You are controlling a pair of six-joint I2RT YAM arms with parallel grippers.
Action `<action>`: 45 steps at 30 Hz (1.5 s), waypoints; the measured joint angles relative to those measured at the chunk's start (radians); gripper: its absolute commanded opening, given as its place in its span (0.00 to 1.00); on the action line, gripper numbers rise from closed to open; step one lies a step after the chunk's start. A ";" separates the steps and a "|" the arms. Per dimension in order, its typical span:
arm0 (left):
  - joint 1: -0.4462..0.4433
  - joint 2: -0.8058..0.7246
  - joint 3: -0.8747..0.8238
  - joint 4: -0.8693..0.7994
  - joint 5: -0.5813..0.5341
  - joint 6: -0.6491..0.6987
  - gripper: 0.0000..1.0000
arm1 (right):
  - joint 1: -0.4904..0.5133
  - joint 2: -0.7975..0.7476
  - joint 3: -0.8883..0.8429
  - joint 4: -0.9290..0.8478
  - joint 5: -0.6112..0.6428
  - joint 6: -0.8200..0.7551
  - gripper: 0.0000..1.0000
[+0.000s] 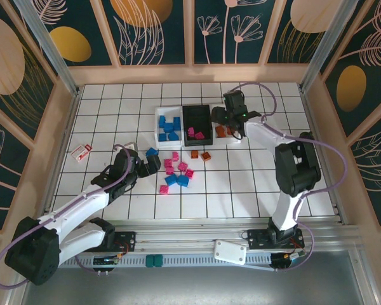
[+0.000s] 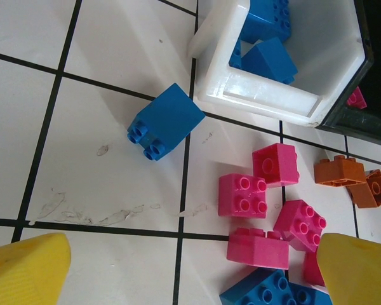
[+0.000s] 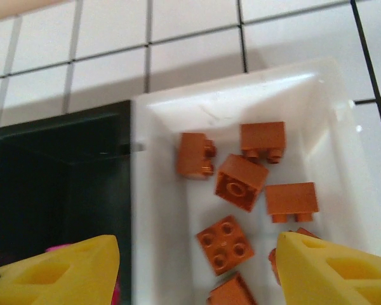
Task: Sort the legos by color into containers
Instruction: Place the container, then move the lego to the center of the table.
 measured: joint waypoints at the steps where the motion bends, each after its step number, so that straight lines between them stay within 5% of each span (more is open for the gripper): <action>1: 0.000 -0.003 -0.001 0.000 0.000 0.000 0.99 | 0.031 -0.040 -0.023 0.001 0.007 -0.006 0.67; 8: 0.000 -0.004 -0.003 0.000 -0.001 0.000 0.99 | 0.326 -0.245 -0.224 0.026 -0.018 -0.066 0.67; 15: 0.000 0.000 -0.007 0.000 -0.008 0.000 0.99 | 0.517 -0.223 -0.338 -0.016 -0.010 -0.095 0.67; 22: 0.000 0.010 -0.027 0.001 -0.008 -0.003 0.98 | 0.495 -0.147 -0.360 0.013 0.010 -0.008 0.66; 35: 0.000 0.008 -0.039 0.001 -0.008 -0.004 0.99 | 0.452 -0.092 -0.431 0.100 0.013 0.120 0.47; 41: 0.000 0.008 -0.039 0.001 -0.008 -0.003 0.99 | 0.424 -0.188 -0.534 0.104 0.035 0.152 0.49; 45: 0.000 0.008 -0.039 0.001 -0.008 -0.003 0.98 | 0.417 -0.251 -0.563 0.042 0.064 0.167 0.65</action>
